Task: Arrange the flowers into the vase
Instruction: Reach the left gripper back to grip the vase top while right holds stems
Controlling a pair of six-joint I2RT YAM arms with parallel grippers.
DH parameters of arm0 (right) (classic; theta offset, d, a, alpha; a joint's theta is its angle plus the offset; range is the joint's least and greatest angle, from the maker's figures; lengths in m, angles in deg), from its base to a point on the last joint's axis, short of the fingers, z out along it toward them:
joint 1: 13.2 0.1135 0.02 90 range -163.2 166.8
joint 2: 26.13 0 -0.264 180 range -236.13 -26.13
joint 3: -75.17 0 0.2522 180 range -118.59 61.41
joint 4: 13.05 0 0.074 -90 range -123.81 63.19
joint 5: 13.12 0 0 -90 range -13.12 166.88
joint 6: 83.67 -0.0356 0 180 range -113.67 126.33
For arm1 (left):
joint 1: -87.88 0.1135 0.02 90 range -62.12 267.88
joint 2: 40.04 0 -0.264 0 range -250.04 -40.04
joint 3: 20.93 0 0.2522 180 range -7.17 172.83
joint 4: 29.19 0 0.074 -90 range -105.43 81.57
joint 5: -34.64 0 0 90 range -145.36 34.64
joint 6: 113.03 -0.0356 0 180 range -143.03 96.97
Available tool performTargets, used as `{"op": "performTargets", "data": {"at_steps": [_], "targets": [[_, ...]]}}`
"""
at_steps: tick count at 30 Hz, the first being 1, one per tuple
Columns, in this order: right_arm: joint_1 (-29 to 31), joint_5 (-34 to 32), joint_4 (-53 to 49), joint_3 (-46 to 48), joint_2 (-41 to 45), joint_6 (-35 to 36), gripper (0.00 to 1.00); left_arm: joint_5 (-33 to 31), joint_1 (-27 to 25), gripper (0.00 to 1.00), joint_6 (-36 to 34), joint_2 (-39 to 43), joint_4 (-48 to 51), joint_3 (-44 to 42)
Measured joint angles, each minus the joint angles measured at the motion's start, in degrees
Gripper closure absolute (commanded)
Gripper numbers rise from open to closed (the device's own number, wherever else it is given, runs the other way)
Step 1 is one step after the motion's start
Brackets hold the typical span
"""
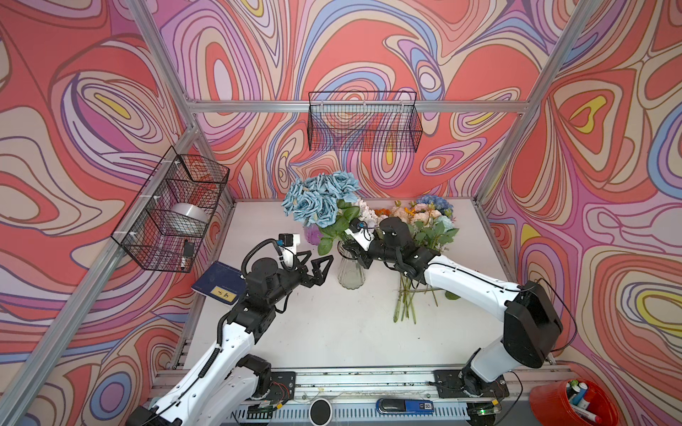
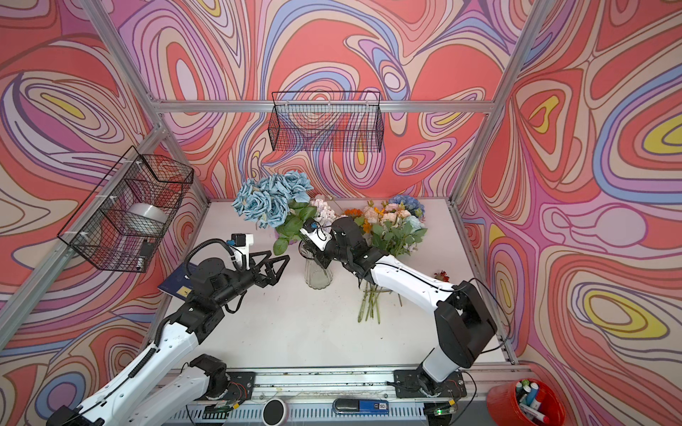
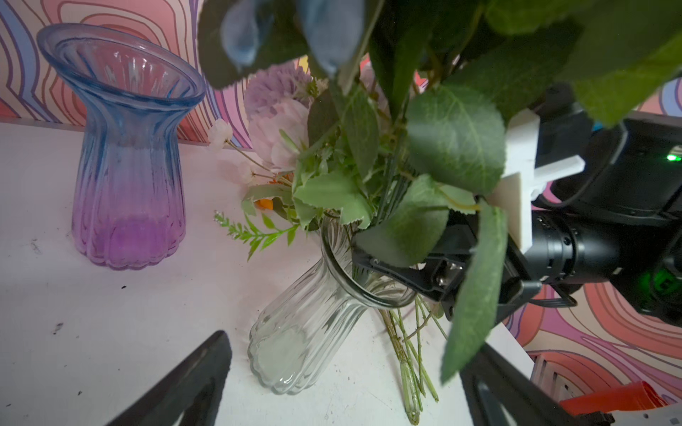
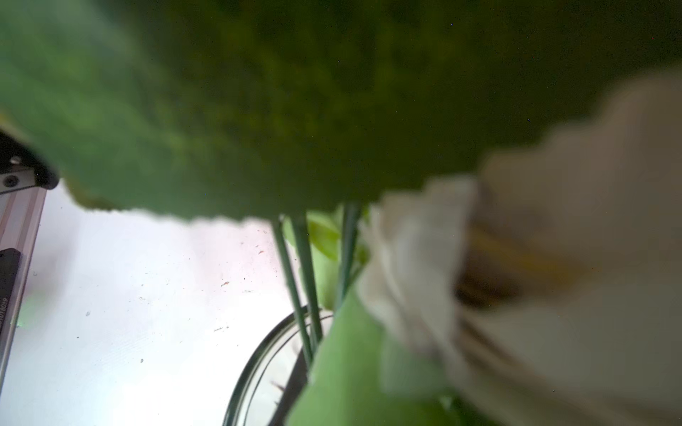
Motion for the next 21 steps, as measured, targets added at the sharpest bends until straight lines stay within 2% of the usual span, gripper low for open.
{"op": "performTargets", "data": {"at_steps": [7, 13, 21], "targets": [[0.42, -1.66, -7.26, -5.31, -1.66, 2.36, 0.78, 1.75, -0.39, 0.01, 2.05, -7.02, -7.32, 0.55], [0.42, -2.54, -8.96, -6.45, -2.93, 2.80, 0.77, 2.05, -0.96, 0.01, 2.16, -7.19, -8.72, 1.01], [0.42, -3.82, -7.10, -5.62, -2.71, 0.61, 0.62, 0.76, -1.73, 0.01, 1.44, -5.51, -7.08, 0.39]]}}
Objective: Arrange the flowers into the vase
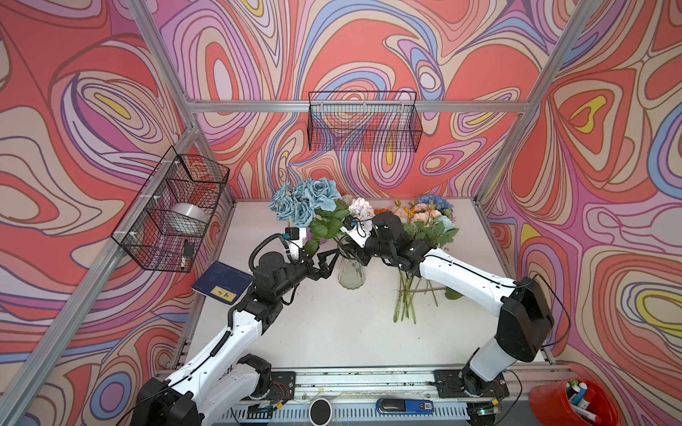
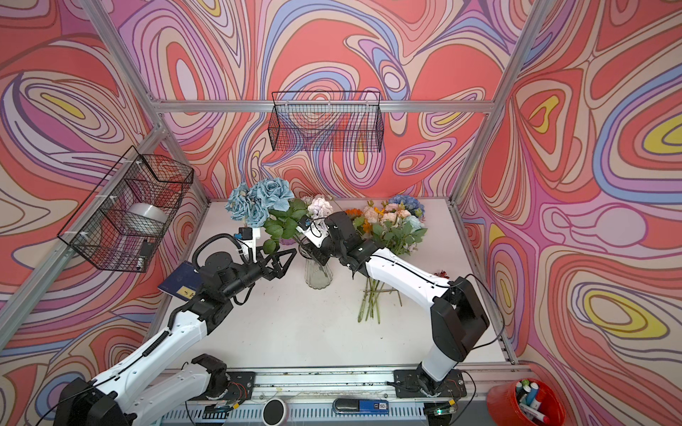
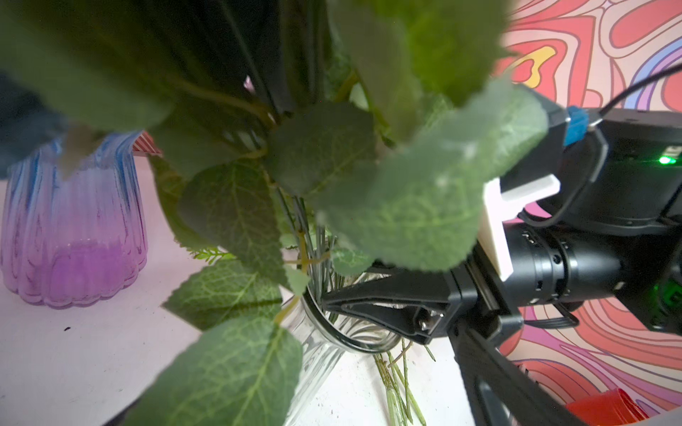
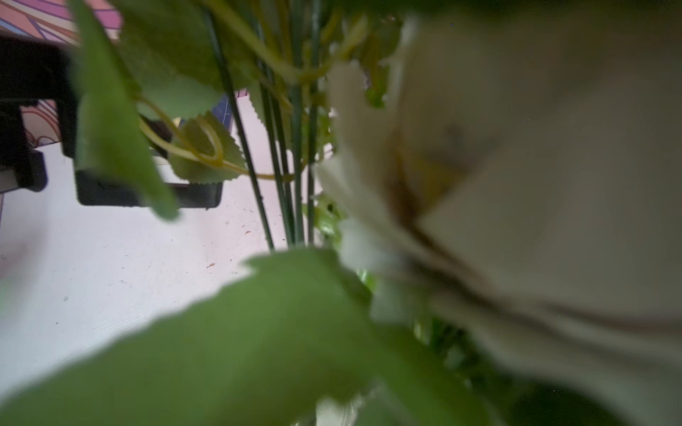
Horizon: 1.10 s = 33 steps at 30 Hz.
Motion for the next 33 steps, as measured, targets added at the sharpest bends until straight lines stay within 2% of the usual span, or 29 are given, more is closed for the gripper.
{"op": "performTargets", "data": {"at_steps": [7, 13, 21, 28, 33], "targets": [[0.02, -0.57, 7.63, 4.26, 1.11, -3.96, 0.61, -2.40, -0.31, 0.02, -1.46, 0.42, 1.03, -1.07], [0.07, -3.13, 16.28, 9.35, 2.86, -8.76, 0.57, -3.43, -0.31, 0.11, -0.92, -5.53, -4.28, -0.09], [0.22, -8.15, 24.35, 13.07, 5.16, -13.90, 0.56, -2.05, -0.74, 0.27, 0.31, -14.71, -7.52, 7.30], [0.22, -10.08, 27.89, 15.63, 6.49, -15.45, 0.57, -1.88, -1.79, 0.46, -0.83, -16.90, -7.63, 10.97], [0.22, -10.78, 28.81, 16.46, 6.71, -15.50, 0.58, -2.45, -1.81, 0.80, -2.03, -20.00, -7.58, 11.56]]}}
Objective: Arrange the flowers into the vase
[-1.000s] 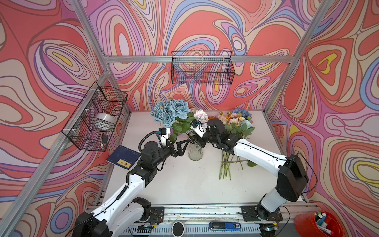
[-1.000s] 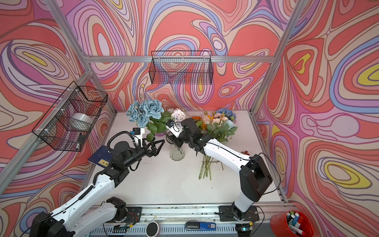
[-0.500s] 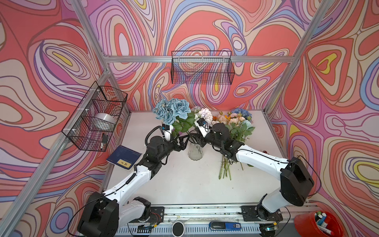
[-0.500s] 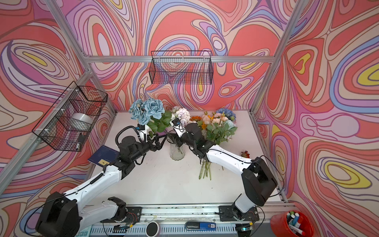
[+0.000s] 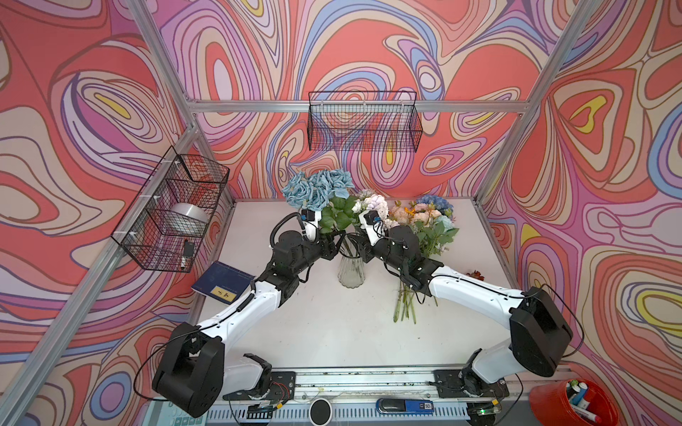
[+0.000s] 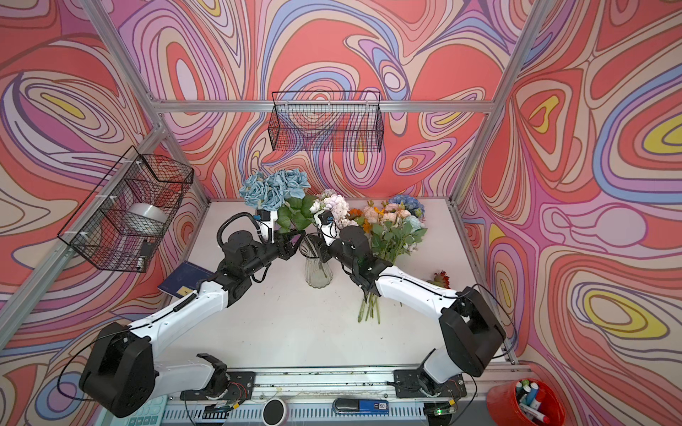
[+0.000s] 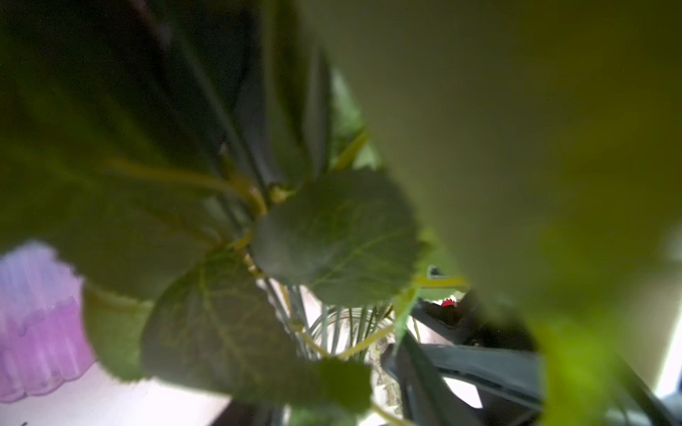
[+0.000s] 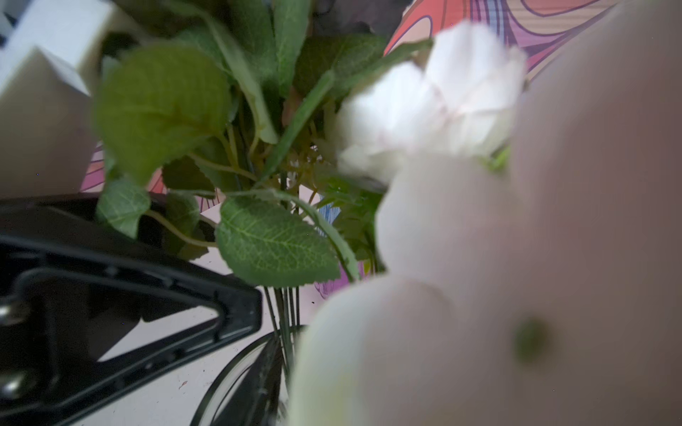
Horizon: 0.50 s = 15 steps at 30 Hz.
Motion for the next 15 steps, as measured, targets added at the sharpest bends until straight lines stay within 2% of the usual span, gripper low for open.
{"op": "performTargets", "data": {"at_steps": [6, 10, 12, 15], "targets": [[0.00, -0.52, 0.17, 0.15, 0.04, 0.04, 0.58, -2.19, -1.75, 0.92, -1.90, -0.83, 0.22, 0.00], [0.00, -0.57, 0.42, 0.17, 0.04, 0.11, 0.58, -4.50, -4.94, 0.93, -4.55, 1.33, 0.22, -2.12], [0.00, -0.59, 0.44, 0.17, 0.04, 0.13, 0.58, -5.44, -5.81, 0.92, -5.49, 2.47, 0.22, -3.63], [0.00, -0.55, 0.44, 0.17, 0.04, 0.17, 0.59, -6.71, -6.38, 0.80, -6.54, 3.13, 0.42, -4.94]]}}
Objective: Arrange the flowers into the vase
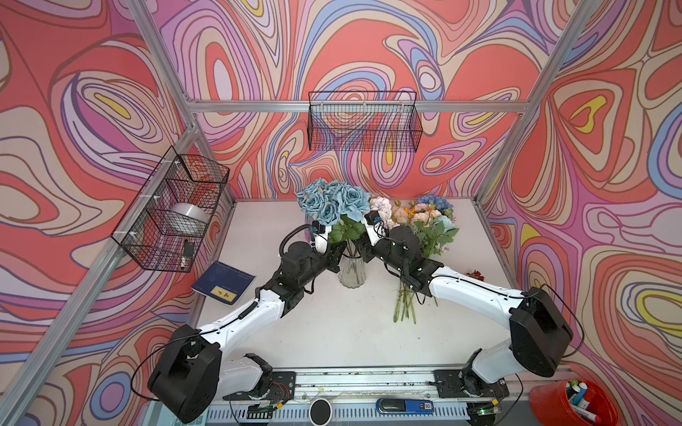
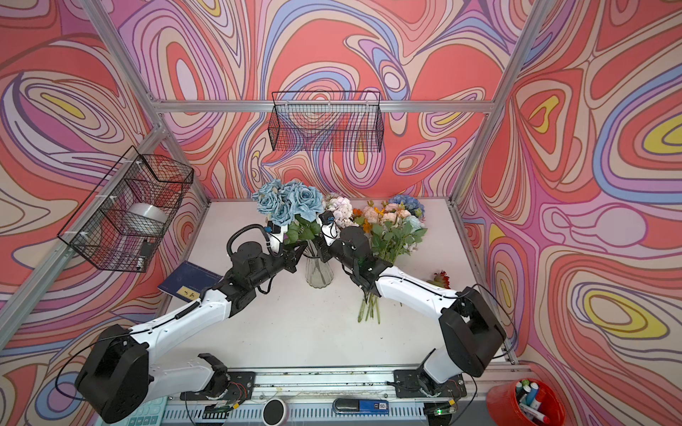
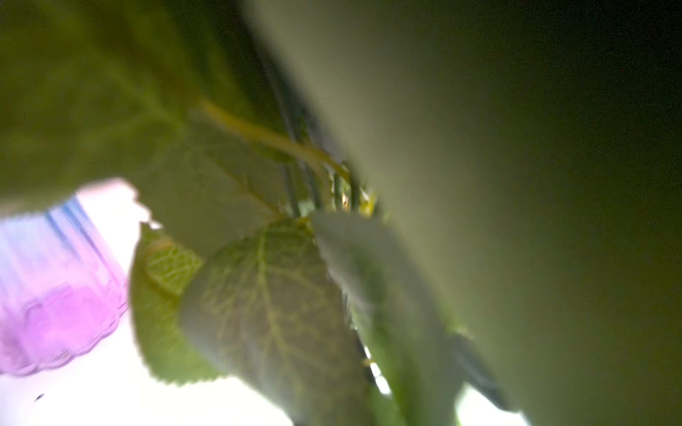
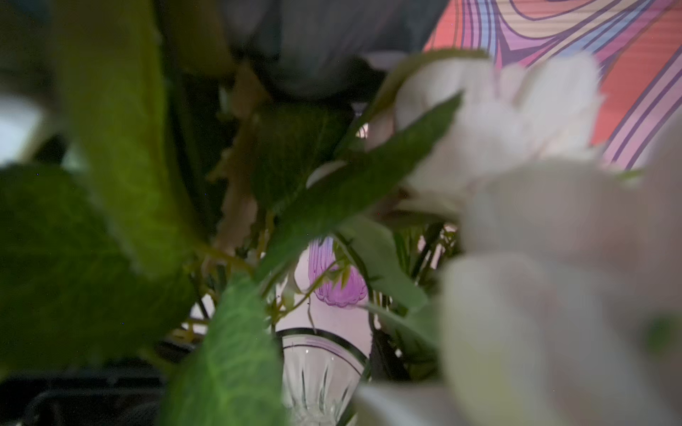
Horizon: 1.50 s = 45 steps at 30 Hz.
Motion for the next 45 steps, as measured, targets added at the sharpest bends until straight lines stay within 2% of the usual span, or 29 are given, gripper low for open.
{"op": "performTargets", "data": {"at_steps": [3, 5, 9, 19, 27, 35, 41, 45], "targets": [[0.00, 0.04, -0.04, 0.00, 0.00, 0.00, 0.59, -1.11, -0.02, 0.62, -0.59, 0.57, 0.15, -0.28], [0.00, 0.09, -0.09, 0.00, 0.00, 0.00, 0.59, -1.77, -0.02, 0.36, -1.05, 0.85, 0.46, -0.31], [0.00, 0.50, -0.15, 0.00, 0.00, 0.00, 0.59, -2.49, -0.04, 0.02, -1.44, 1.11, 2.43, -0.37], [0.00, 4.90, -2.16, -0.02, 0.00, 0.72, 0.59, -2.86, -0.04, 0.00, -2.47, 7.72, 7.98, -2.56], [-0.11, 10.64, -8.13, -0.13, 0.90, 1.62, 0.59, -3.48, -0.02, 0.00, -2.56, 5.90, 7.50, -2.49], [-1.03, 11.78, -16.26, -0.22, 5.81, 2.97, 0.58, -3.69, -0.76, 0.00, -2.51, 5.38, 6.51, -2.43], [-0.20, 14.56, -21.77, -0.24, 12.33, 3.43, 0.58, -7.63, -0.61, 0.00, -2.27, 5.68, 6.84, -2.43], [0.04, 13.88, -25.66, -0.22, 15.76, 3.54, 0.58, -9.75, -0.44, 0.00, -1.60, 6.23, 7.65, -2.43]]}}
